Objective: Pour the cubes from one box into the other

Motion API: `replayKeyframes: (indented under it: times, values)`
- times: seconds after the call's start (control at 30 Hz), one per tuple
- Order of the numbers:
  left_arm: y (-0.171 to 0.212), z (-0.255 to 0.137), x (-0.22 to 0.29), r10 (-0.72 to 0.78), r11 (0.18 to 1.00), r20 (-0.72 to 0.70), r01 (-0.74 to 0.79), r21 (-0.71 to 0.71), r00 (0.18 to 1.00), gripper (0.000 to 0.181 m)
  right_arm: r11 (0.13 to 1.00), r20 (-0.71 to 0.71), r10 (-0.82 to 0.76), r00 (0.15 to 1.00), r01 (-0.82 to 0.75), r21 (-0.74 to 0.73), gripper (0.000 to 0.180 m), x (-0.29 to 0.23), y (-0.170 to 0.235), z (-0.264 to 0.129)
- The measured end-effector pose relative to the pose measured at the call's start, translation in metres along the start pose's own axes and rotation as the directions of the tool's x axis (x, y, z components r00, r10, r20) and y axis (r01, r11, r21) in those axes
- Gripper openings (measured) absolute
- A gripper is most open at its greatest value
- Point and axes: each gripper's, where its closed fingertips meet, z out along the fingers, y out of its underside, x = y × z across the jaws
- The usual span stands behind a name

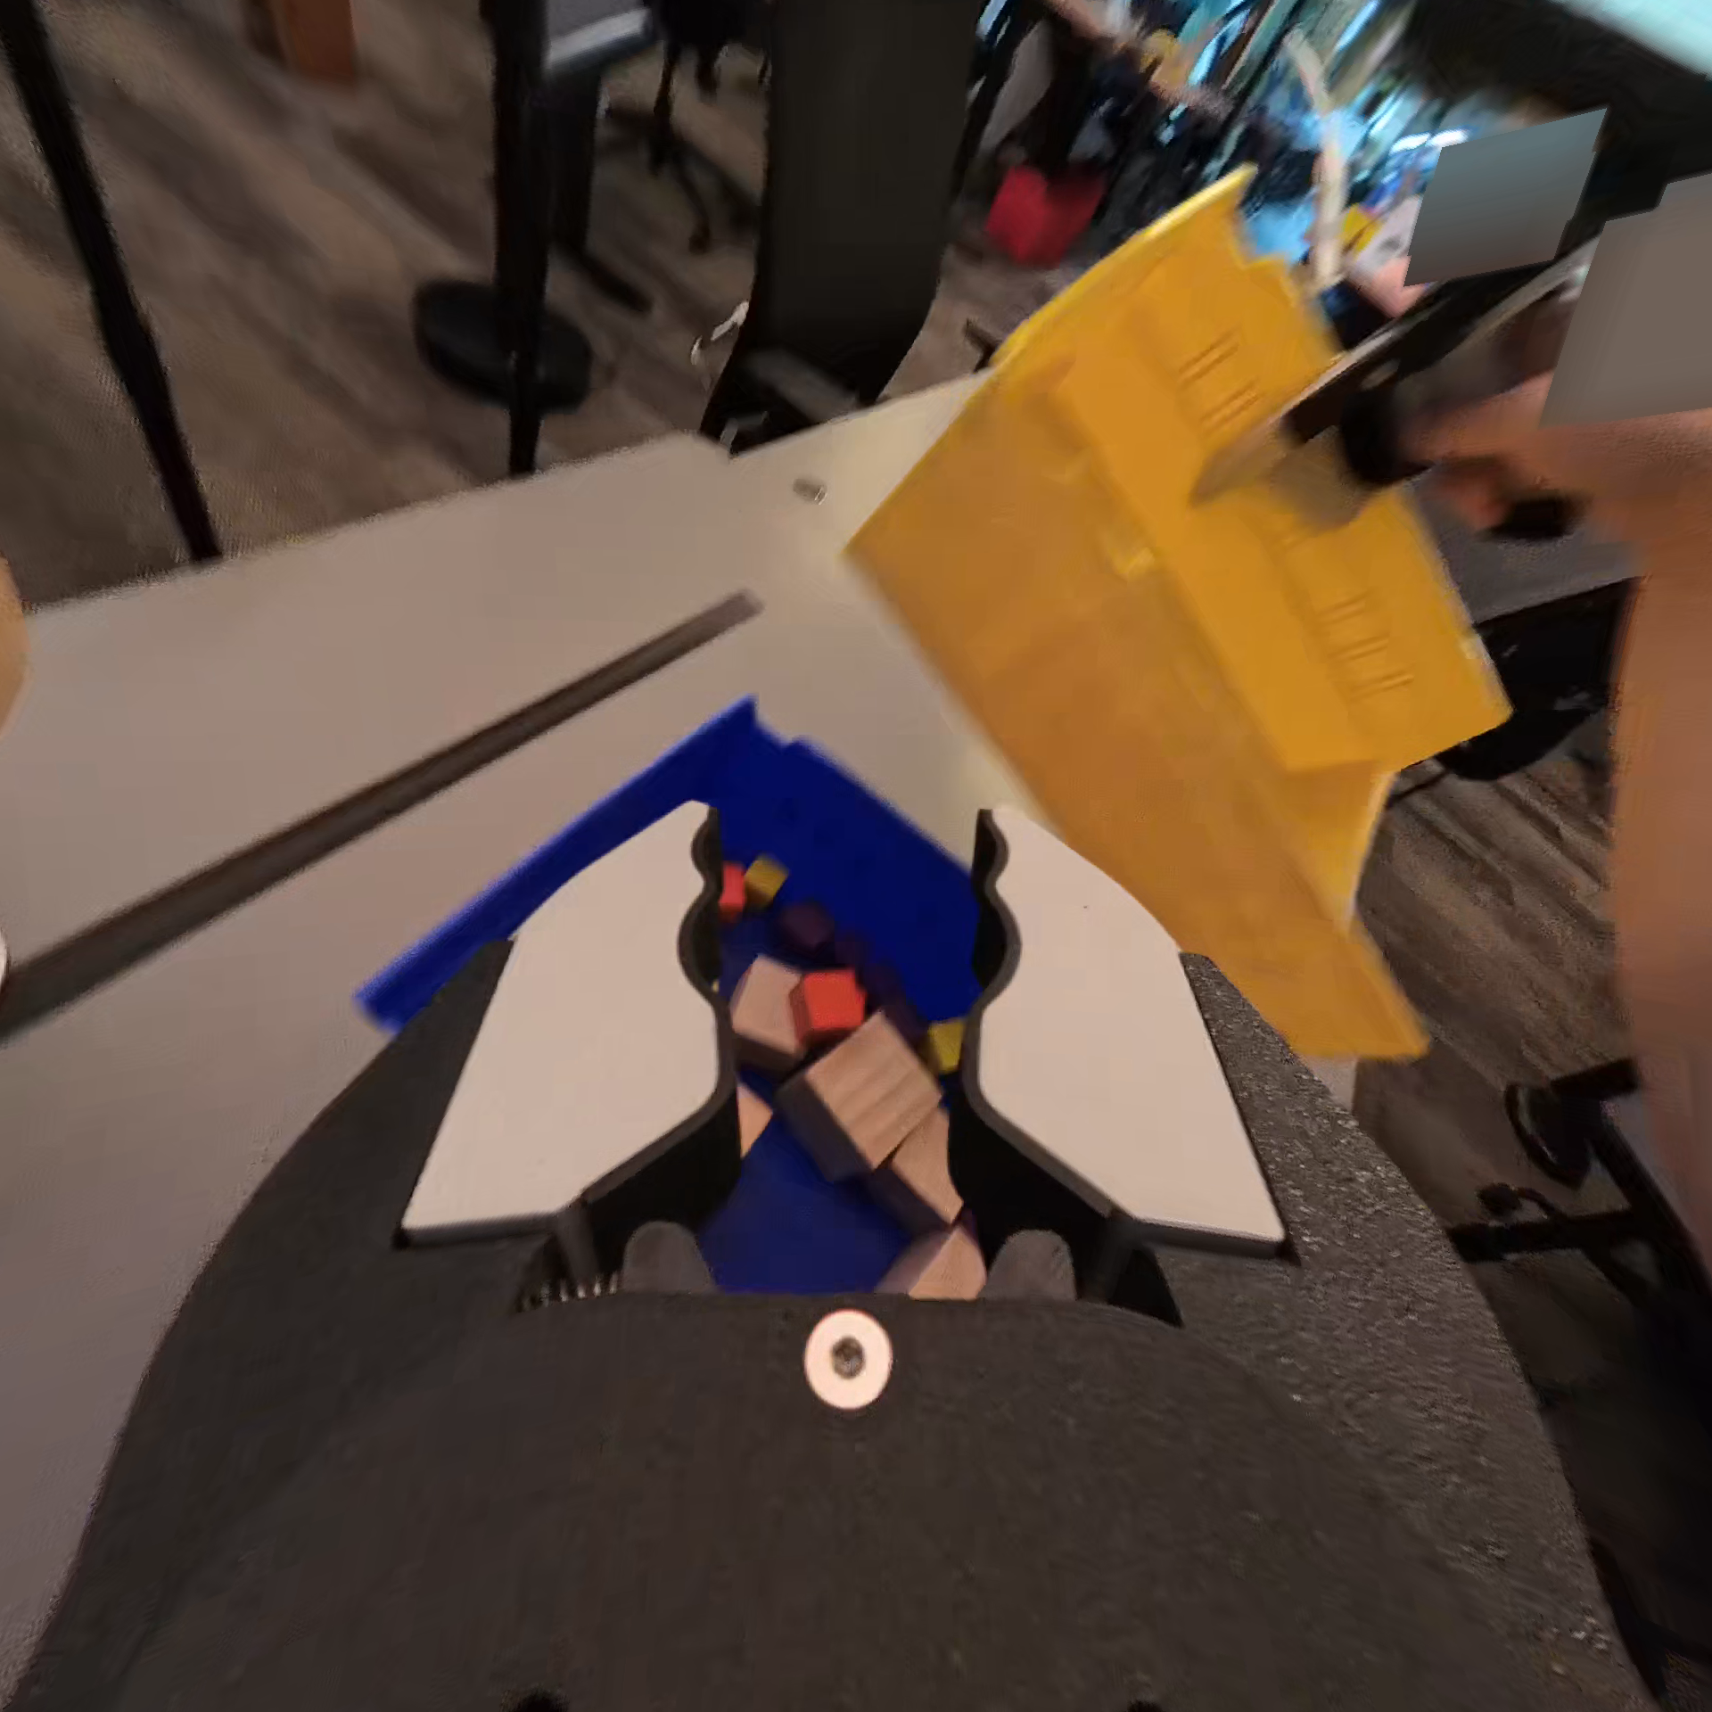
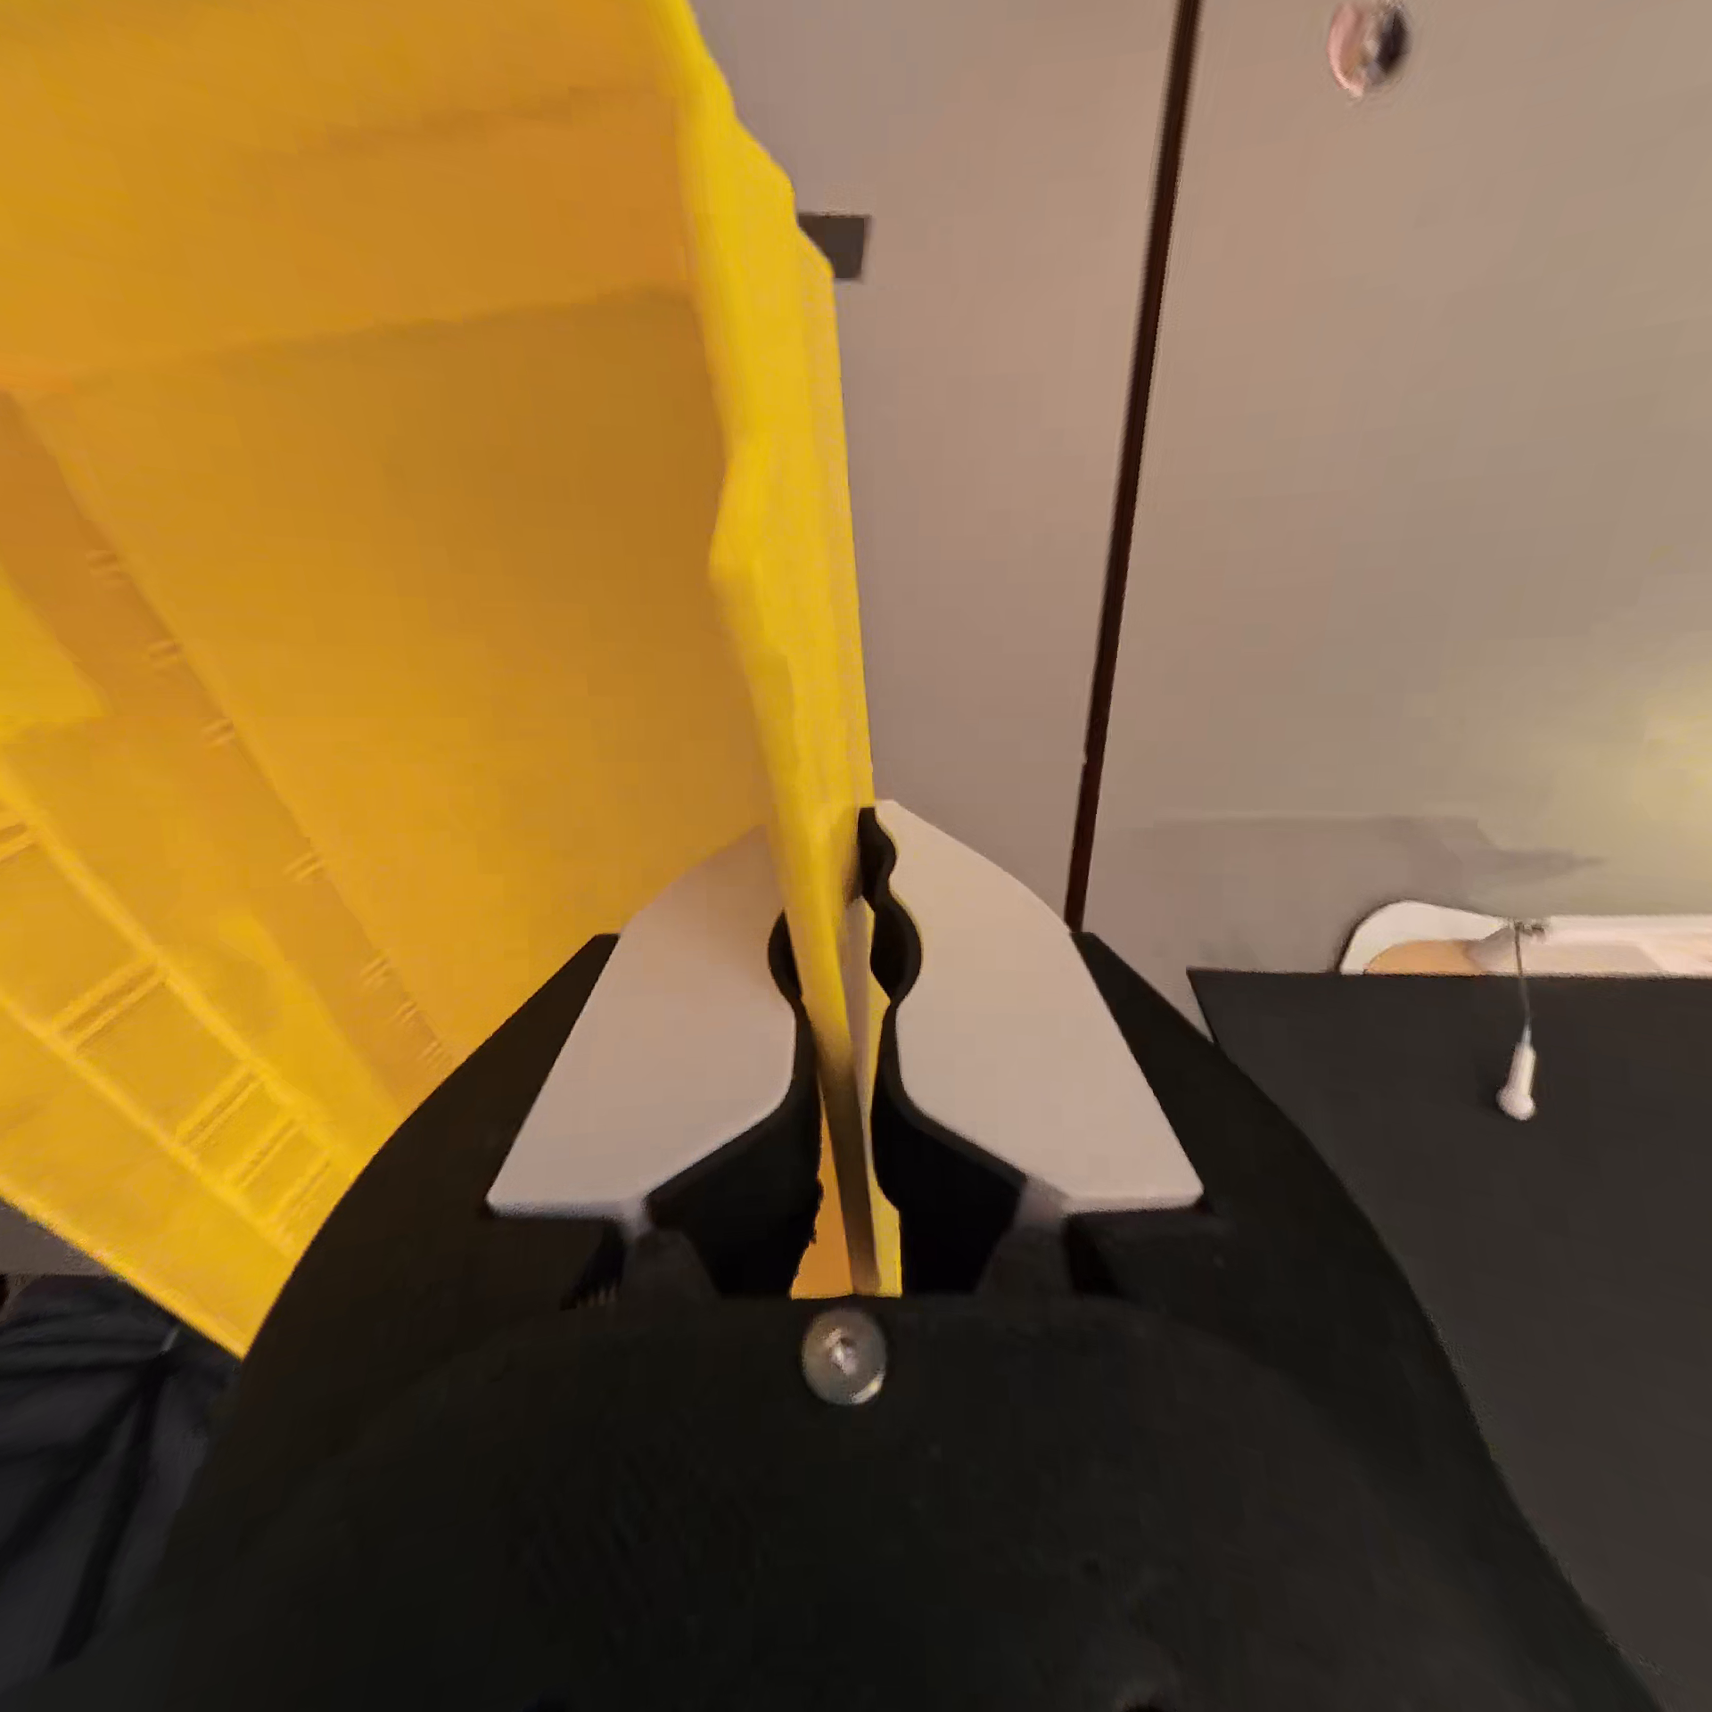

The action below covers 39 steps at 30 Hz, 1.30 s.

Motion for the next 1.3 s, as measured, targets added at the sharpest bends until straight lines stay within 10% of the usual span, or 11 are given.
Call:
replayKeyframes:
  times: [0.33, 0.4, 0.7, 0.9, 1.3]
  values:
    - [0.166, 0.014, -0.051, -0.292, 0.806, 0.114, 0.308, -0.505, 0.950, 0.073, 0.965, -0.076, 0.096, 0.992, -0.111, -0.238, 0.007, 0.065, 0.053, 0.041]
    - [0.184, 0.018, -0.053, -0.282, 0.758, 0.148, 0.315, -0.571, 0.948, 0.055, 0.957, -0.093, 0.088, 0.992, -0.111, -0.270, 0.007, 0.070, 0.062, 0.058]
    - [0.196, 0.010, -0.050, -0.417, 0.602, 0.148, 0.395, -0.694, 0.897, 0.037, 0.932, -0.076, 0.130, 0.989, -0.148, -0.331, 0.007, 0.076, 0.084, 0.091]
    - [0.200, 0.003, -0.053, -0.252, 0.460, 0.250, 0.343, -0.819, 0.935, 0.021, 0.922, -0.070, 0.123, 0.990, -0.140, -0.360, 0.008, 0.069, 0.092, 0.105]
    - [0.209, -0.092, -0.126, -0.156, 0.440, 0.342, 0.375, -0.816, 0.927, 0.011, 0.924, 0.066, 0.114, 0.991, -0.081, -0.374, 0.008, 0.011, 0.087, 0.137]
